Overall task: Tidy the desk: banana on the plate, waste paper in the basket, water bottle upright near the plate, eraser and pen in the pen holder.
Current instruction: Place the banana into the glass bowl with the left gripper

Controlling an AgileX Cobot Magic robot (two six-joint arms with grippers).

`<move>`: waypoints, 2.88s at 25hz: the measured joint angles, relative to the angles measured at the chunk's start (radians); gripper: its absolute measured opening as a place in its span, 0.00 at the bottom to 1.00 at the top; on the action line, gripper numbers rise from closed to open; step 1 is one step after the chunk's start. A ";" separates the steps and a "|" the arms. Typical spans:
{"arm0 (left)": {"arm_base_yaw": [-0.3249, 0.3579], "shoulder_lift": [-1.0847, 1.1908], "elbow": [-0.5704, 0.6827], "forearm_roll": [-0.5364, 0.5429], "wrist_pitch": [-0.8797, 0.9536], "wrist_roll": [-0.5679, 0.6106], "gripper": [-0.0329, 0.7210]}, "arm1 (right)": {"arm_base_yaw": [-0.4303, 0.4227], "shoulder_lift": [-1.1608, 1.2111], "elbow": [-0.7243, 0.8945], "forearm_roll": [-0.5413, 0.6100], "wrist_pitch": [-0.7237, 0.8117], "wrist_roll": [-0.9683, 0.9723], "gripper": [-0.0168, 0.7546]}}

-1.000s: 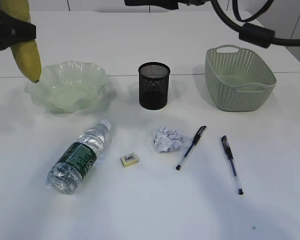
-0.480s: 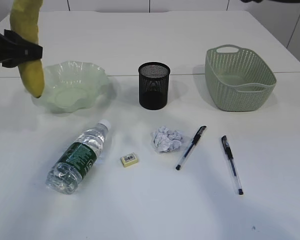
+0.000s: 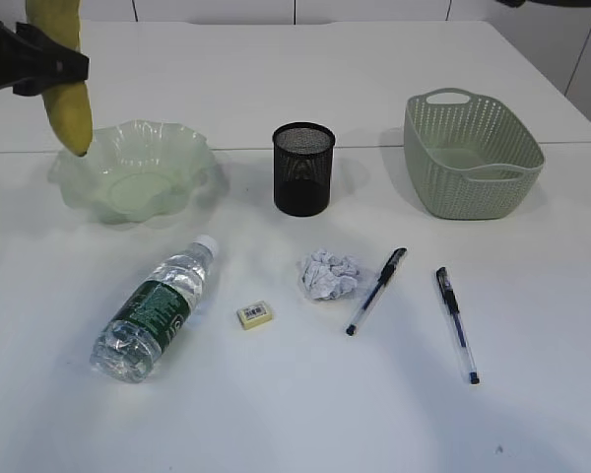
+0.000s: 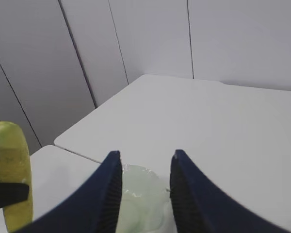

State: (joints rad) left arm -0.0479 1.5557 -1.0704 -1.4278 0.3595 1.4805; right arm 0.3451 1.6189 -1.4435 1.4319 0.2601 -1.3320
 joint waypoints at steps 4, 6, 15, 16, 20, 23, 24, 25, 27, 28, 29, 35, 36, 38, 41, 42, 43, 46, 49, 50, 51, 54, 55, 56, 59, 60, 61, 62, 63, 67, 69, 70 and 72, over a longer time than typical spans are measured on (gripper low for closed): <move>0.000 0.000 -0.027 0.054 -0.027 -0.042 0.39 | 0.000 0.000 0.000 0.000 -0.007 -0.030 0.35; 0.000 0.000 -0.031 0.078 -0.059 -0.056 0.40 | 0.000 0.002 0.000 0.000 -0.007 -0.035 0.35; 0.000 0.002 -0.031 0.105 -0.186 -0.069 0.41 | 0.000 0.042 0.000 0.000 0.046 -0.036 0.35; 0.000 0.004 -0.031 0.105 -0.200 -0.069 0.41 | 0.000 0.042 0.000 0.000 0.050 -0.036 0.35; 0.000 0.030 -0.036 0.097 -0.234 -0.069 0.42 | 0.000 0.042 0.000 0.000 0.054 -0.036 0.35; 0.000 0.075 -0.036 0.067 -0.249 -0.069 0.42 | 0.000 0.042 0.000 0.000 0.056 -0.036 0.35; 0.000 0.085 -0.036 0.054 -0.254 -0.069 0.42 | 0.000 0.042 0.000 0.000 0.056 -0.036 0.35; 0.000 0.093 -0.036 0.039 -0.259 -0.069 0.42 | 0.000 0.042 0.000 0.000 0.056 -0.036 0.35; 0.000 0.098 -0.039 0.026 -0.275 -0.069 0.42 | 0.000 0.042 0.000 0.000 0.056 -0.036 0.35; 0.000 0.100 -0.043 0.022 -0.278 -0.069 0.42 | 0.000 0.042 0.000 0.000 0.056 -0.036 0.35; 0.000 0.105 -0.053 0.020 -0.280 -0.069 0.42 | 0.000 0.042 0.000 0.000 0.056 -0.036 0.35; 0.000 0.168 -0.186 -0.050 -0.270 -0.069 0.42 | 0.000 0.042 0.000 0.000 0.056 -0.036 0.35; 0.000 0.180 -0.204 -0.078 -0.268 -0.069 0.42 | 0.000 0.042 0.000 0.000 0.056 -0.036 0.35; -0.009 0.198 -0.242 -0.110 -0.272 -0.069 0.42 | 0.000 0.042 0.000 0.000 0.056 -0.036 0.35; -0.037 0.230 -0.284 -0.121 -0.279 -0.071 0.42 | 0.000 0.042 0.000 0.000 0.057 -0.036 0.35; -0.046 0.242 -0.293 -0.121 -0.282 -0.071 0.42 | 0.000 0.042 0.000 0.000 0.057 -0.036 0.35; -0.053 0.254 -0.298 -0.121 -0.284 -0.071 0.42 | 0.000 0.042 0.000 0.000 0.057 -0.036 0.35; -0.063 0.291 -0.302 -0.121 -0.288 -0.071 0.42 | 0.000 0.042 0.000 0.000 0.057 -0.036 0.35; -0.063 0.326 -0.304 -0.119 -0.290 -0.071 0.42 | 0.000 0.042 0.000 0.000 0.057 -0.036 0.35; -0.063 0.334 -0.304 -0.119 -0.292 -0.071 0.42 | 0.000 0.042 0.000 0.000 0.057 -0.036 0.35; -0.063 0.342 -0.304 -0.119 -0.296 -0.071 0.42 | 0.000 0.042 0.000 0.000 0.057 -0.036 0.35; -0.063 0.359 -0.304 -0.119 -0.296 -0.071 0.42 | 0.000 0.042 0.000 0.000 0.058 -0.036 0.35; -0.063 0.363 -0.304 -0.119 -0.296 -0.071 0.42 | 0.000 0.042 0.000 0.000 0.058 -0.036 0.35; -0.063 0.370 -0.304 -0.119 -0.296 -0.071 0.42 | 0.000 0.042 0.000 0.000 0.058 -0.036 0.35; -0.063 0.392 -0.306 -0.119 -0.296 -0.071 0.42 | 0.000 0.042 0.000 0.000 0.058 -0.036 0.35; -0.063 0.403 -0.306 -0.117 -0.296 -0.071 0.42 | 0.000 0.042 0.000 0.000 0.058 -0.036 0.35; -0.063 0.412 -0.306 -0.117 -0.296 -0.071 0.42 | 0.000 0.042 0.000 0.000 0.058 -0.036 0.35; -0.063 0.422 -0.306 -0.117 -0.296 -0.071 0.42 | 0.000 0.042 0.000 0.000 0.058 -0.036 0.35; -0.063 0.427 -0.306 -0.117 -0.296 -0.071 0.42 | 0.000 0.042 0.000 0.000 0.058 -0.036 0.35; -0.063 0.447 -0.306 -0.117 -0.296 -0.071 0.42 | 0.000 0.042 0.000 0.000 0.058 -0.036 0.35; -0.063 0.455 -0.306 -0.117 -0.296 -0.071 0.42 | 0.000 0.042 0.000 0.000 0.058 -0.036 0.35; -0.063 0.459 -0.306 -0.117 -0.296 -0.071 0.42 | 0.000 0.042 0.000 0.000 0.058 -0.036 0.35; -0.063 0.473 -0.306 -0.117 -0.296 -0.071 0.42 | 0.000 0.042 0.000 0.000 0.058 -0.036 0.35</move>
State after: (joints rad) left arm -0.1113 2.0288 -1.3760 -1.5450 0.0632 1.4095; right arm 0.3451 1.6604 -1.4435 1.4319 0.3184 -1.3684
